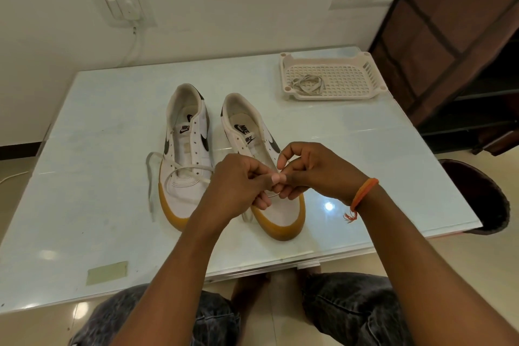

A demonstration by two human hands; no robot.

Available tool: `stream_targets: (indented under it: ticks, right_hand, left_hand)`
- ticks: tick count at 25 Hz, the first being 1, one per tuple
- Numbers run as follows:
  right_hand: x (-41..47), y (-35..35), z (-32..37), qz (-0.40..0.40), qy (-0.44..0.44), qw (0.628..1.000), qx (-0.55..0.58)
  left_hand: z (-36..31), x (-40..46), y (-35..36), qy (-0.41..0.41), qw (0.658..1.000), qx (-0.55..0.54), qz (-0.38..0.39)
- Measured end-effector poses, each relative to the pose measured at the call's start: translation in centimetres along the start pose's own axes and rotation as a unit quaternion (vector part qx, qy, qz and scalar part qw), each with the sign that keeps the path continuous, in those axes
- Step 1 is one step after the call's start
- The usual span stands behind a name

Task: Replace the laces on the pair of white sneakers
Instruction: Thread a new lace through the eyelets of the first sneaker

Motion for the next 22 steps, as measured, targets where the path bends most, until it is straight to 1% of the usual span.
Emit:
stream_targets:
  ticks: [1,3,4,5,6,7,8,9,10,11,13,15,17,20,22]
  right_hand:
    - [0.0,-0.2,-0.1,-0.014,0.004,1.0,0.005]
    - [0.0,-0.7,-0.2,-0.041,0.016,0.999,0.008]
    - [-0.1,-1.1,-0.4,-0.057,0.023,0.998,-0.002]
    - [-0.1,-1.7,-0.6,-0.079,0.032,0.996,-0.016]
    - [-0.1,-2.3,-0.9,-0.105,0.042,0.993,-0.031]
    - [-0.2,-2.9,-1.3,-0.133,0.054,0.989,-0.043]
    - [-0.3,-3.4,-1.7,-0.157,0.067,0.984,-0.052]
    - [-0.3,-3.7,-2.2,-0.172,0.082,0.98,-0.059]
    - [-0.5,-3.8,-2.7,-0.175,0.096,0.978,-0.064]
    - [-0.5,-3.7,-3.2,-0.168,0.109,0.977,-0.069]
    - [-0.4,-3.2,-3.7,-0.143,0.12,0.979,-0.078]
    - [-0.2,-2.9,-3.9,-0.13,0.118,0.981,-0.085]
    - [0.0,-2.8,-4.1,-0.13,0.11,0.98,-0.1]
    - [0.1,-2.9,-4.3,-0.123,0.099,0.979,-0.126]
    - [0.0,-3.0,-4.6,-0.116,0.102,0.979,-0.132]
  left_hand:
    - [0.3,0.2,0.0,-0.017,1.0,-0.022,0.008]
    - [0.7,0.5,0.2,-0.034,0.998,-0.052,-0.011]
    - [0.6,0.5,0.2,-0.02,0.998,-0.02,-0.051]
    - [0.1,0.5,0.1,0.025,0.99,0.074,-0.119]
    - [-0.5,0.2,0.2,0.081,0.959,0.192,-0.194]
    - [-0.9,0.0,0.5,0.129,0.915,0.287,-0.254]
    - [-0.9,0.0,0.8,0.154,0.879,0.346,-0.29]
    - [-0.7,0.3,1.2,0.161,0.854,0.38,-0.316]
    - [-0.5,0.5,1.6,0.162,0.838,0.395,-0.339]
    - [-0.4,0.8,1.8,0.157,0.835,0.39,-0.355]
    - [0.1,1.4,1.9,0.131,0.862,0.346,-0.345]
    - [0.9,2.1,1.8,0.082,0.894,0.314,-0.31]
    - [1.6,2.9,1.9,0.039,0.915,0.293,-0.274]
    - [2.5,3.7,2.2,-0.036,0.949,0.224,-0.219]
    - [2.9,4.2,2.5,-0.056,0.965,0.177,-0.187]
Point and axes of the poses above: each hand's wrist, its own x-axis towards the middle knuckle, its own y-axis out of the palm, z = x × y, the point moved 6 cm from there along x, towards the middle knuckle, and after that the axes turned 13 degrees about -y, right-handed, at the moved point
